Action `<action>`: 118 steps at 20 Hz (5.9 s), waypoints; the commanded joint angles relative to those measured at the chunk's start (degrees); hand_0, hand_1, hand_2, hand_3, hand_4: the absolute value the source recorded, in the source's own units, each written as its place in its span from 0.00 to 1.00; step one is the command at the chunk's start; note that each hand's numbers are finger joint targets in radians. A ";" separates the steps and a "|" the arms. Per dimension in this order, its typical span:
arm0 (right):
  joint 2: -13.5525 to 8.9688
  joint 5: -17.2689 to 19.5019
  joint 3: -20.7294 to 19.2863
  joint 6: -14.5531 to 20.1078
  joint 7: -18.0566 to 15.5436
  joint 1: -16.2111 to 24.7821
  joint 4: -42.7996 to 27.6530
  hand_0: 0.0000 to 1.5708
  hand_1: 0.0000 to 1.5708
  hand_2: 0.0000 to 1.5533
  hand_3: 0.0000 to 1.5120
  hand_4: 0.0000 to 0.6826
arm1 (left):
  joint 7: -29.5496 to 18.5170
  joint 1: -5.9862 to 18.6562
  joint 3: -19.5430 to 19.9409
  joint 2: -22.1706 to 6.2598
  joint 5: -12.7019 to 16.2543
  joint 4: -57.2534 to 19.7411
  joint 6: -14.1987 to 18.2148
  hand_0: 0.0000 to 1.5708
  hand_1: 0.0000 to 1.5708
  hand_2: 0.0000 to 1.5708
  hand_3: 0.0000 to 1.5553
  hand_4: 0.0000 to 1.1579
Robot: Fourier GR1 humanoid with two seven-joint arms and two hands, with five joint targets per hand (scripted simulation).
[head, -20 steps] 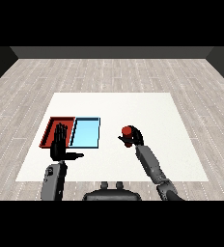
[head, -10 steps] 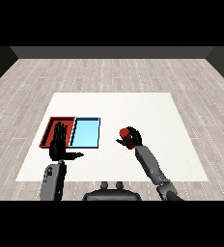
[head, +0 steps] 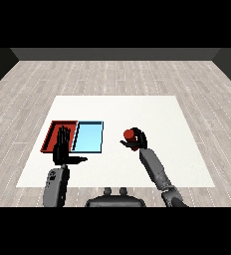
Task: Pick the red can and put it in the red box
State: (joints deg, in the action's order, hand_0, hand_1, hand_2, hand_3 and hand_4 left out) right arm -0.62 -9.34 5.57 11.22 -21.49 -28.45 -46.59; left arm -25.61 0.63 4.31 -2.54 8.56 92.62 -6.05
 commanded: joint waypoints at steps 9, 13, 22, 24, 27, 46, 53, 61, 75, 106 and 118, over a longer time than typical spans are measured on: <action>-2.11 0.43 2.06 1.84 9.12 7.24 -29.77 0.98 0.98 0.95 0.92 0.90 | 1.42 -4.77 -7.84 2.45 -5.38 6.63 2.33 0.00 0.00 0.00 0.00 0.00; -4.88 -1.50 -0.43 -2.77 7.15 7.67 -32.51 0.96 0.96 0.94 0.93 0.94 | 5.65 0.23 -8.67 2.48 -4.18 5.35 1.95 0.00 0.00 0.00 0.00 0.00; 0.43 4.36 8.12 7.78 9.88 7.90 -39.24 0.92 0.92 0.90 0.91 0.92 | 12.46 4.74 -17.15 2.53 -8.14 4.57 10.08 0.00 0.00 0.00 0.00 0.00; 0.50 4.78 10.87 10.68 10.98 8.23 -40.49 0.92 0.92 0.90 0.91 0.92 | 13.91 2.38 -14.69 1.83 -6.47 7.86 5.80 0.00 0.00 0.00 0.00 0.00; 0.56 4.68 11.12 12.06 13.70 4.50 -41.86 0.92 0.92 0.91 0.91 0.93 | 9.58 7.29 -19.30 2.53 -8.35 -3.25 10.48 0.00 0.00 0.00 0.00 0.00; 0.62 3.45 15.03 10.23 3.92 7.88 -40.93 0.94 0.94 0.93 0.92 0.96 | 13.23 14.56 -27.48 2.54 -2.70 -11.80 19.50 0.00 0.00 0.00 0.00 0.00; 0.62 3.56 17.80 11.35 4.50 10.14 -44.15 0.93 0.93 0.92 0.92 0.97 | 10.16 11.55 -26.40 2.54 -1.91 -14.17 16.32 0.00 0.00 0.00 0.00 0.00; 0.62 -3.83 22.68 16.08 0.49 4.33 -37.28 0.93 0.93 0.92 0.93 0.96 | 6.75 11.74 -32.77 2.54 2.77 -15.66 21.31 0.00 0.00 0.00 0.00 0.00; 0.61 -4.00 25.06 17.64 -0.23 6.45 -40.25 0.97 0.97 0.94 0.93 0.95 | 5.22 21.47 -33.55 2.53 9.63 -23.34 21.59 0.00 0.00 0.00 0.00 0.00; 0.62 -0.16 24.83 18.16 10.98 3.06 -39.26 0.00 0.00 0.00 0.00 0.00 | -2.95 19.95 -36.58 2.52 13.96 -21.69 40.45 1.00 1.00 1.00 0.97 0.99; -2.56 -0.41 23.51 15.88 10.65 8.34 -44.54 0.00 0.00 0.00 0.00 0.00 | -3.36 21.13 -36.12 2.51 13.38 -23.83 42.66 1.00 1.00 1.00 0.95 0.98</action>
State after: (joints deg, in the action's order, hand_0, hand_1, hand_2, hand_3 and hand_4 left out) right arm -0.67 -10.81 30.67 30.06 -11.10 -24.35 -86.96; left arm -28.02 21.58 -30.79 -0.43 21.75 68.41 35.06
